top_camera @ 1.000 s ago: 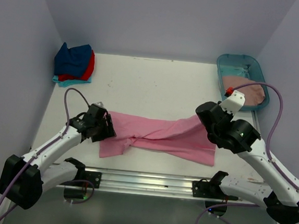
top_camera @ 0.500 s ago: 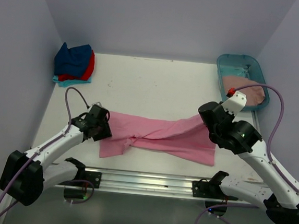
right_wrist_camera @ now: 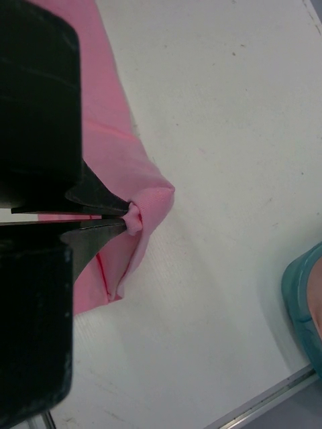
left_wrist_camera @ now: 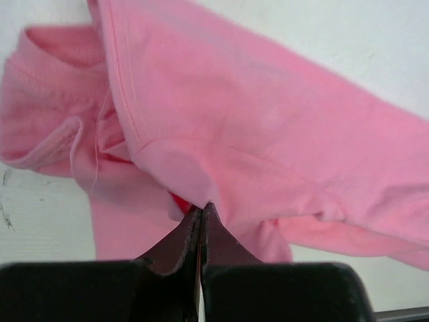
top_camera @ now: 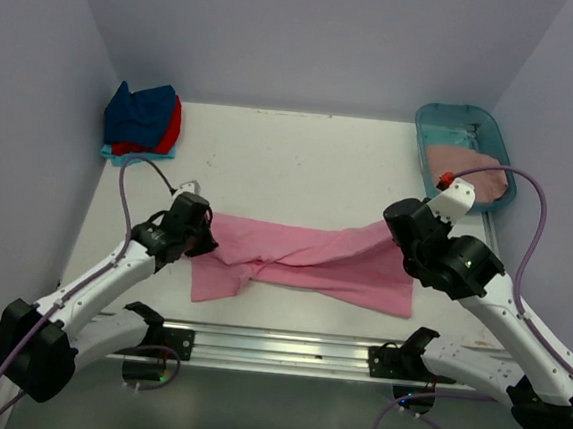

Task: Fold and stack the t-shirts
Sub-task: Flatten out the tshirt

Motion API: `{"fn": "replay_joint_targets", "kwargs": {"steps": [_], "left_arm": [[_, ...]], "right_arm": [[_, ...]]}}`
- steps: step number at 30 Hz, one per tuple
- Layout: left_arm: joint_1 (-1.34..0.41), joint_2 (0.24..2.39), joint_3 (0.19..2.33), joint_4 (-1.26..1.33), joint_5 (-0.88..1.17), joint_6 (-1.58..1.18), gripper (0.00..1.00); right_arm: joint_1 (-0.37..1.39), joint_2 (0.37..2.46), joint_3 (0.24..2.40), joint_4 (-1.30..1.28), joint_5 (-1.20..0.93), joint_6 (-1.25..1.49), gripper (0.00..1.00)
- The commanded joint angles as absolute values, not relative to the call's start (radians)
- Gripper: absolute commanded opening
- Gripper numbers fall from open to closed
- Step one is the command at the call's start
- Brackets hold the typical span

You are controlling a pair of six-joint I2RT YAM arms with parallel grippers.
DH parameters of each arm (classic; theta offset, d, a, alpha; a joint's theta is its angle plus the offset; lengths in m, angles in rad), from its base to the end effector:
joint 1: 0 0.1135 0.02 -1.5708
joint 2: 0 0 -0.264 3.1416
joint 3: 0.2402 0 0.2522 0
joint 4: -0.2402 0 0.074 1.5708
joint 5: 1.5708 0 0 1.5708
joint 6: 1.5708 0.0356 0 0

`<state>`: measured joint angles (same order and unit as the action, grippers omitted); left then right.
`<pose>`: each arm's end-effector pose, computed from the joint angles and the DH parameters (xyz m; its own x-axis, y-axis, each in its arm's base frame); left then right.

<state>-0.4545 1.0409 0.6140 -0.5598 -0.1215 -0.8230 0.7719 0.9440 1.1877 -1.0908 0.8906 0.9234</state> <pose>0.1768 -0.0816 0.2033 -0.7852 -0.4264 -0.4491 -0.2940 0.8950 -0.3356 0.1284 0.0863 0.3724 -0.3795 0.3307 -0.8641 0.3862 0.9053 0.1768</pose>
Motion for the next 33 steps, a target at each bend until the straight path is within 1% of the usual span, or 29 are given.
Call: {"fn": "replay_joint_targets", "kwargs": {"steps": [1,4,7,14,17,21,22,24,25,28,29,30,31,32,33], "left_arm": [[-0.465,0.970,0.721,-0.537,-0.254,-0.839,0.00],[-0.463,1.021,0.779,-0.496,-0.305,-0.828,0.00],[-0.451,1.149,0.850,-0.450,-0.324,-0.819,0.00],[-0.307,1.541,0.989,-0.292,-0.284,-0.796,0.00],[-0.273,1.655,1.041,-0.210,-0.279,-0.752,0.00],[-0.264,1.706,1.037,-0.051,-0.189,-0.683,0.00],[-0.264,1.706,1.007,0.072,-0.148,-0.663,0.00],[-0.264,1.697,0.980,0.147,-0.063,-0.637,0.00],[-0.264,1.687,0.948,0.228,-0.028,-0.626,0.00],[-0.262,1.689,0.936,0.272,0.049,-0.606,0.00],[-0.262,1.698,0.940,0.264,0.070,-0.600,0.02],[-0.264,1.700,0.943,0.247,0.074,-0.589,0.08],[-0.264,1.695,0.949,0.226,0.061,-0.588,0.25],[-0.264,1.686,0.953,0.201,0.011,-0.584,0.34],[-0.265,1.674,0.951,0.160,-0.030,-0.581,0.41]], "right_arm": [[0.765,0.946,1.184,-1.058,0.902,0.922,0.00],[0.765,0.956,1.183,-1.051,0.891,0.917,0.00],[0.764,0.965,1.186,-1.042,0.882,0.913,0.00],[0.762,0.971,1.163,-1.029,0.862,0.899,0.00],[0.762,0.977,1.143,-1.017,0.836,0.899,0.00],[0.762,0.980,1.118,-1.000,0.813,0.904,0.00],[0.761,0.983,1.112,-0.999,0.805,0.904,0.00],[0.761,0.985,1.109,-0.993,0.802,0.900,0.00],[0.761,0.989,1.108,-0.991,0.801,0.899,0.00],[0.761,0.994,1.104,-0.980,0.796,0.893,0.00],[0.761,0.999,1.104,-0.974,0.792,0.891,0.00],[0.761,1.002,1.103,-0.971,0.788,0.888,0.00],[0.761,1.006,1.101,-0.966,0.785,0.887,0.00],[0.761,1.009,1.101,-0.965,0.784,0.884,0.00],[0.761,1.012,1.098,-0.965,0.785,0.884,0.00]]}}
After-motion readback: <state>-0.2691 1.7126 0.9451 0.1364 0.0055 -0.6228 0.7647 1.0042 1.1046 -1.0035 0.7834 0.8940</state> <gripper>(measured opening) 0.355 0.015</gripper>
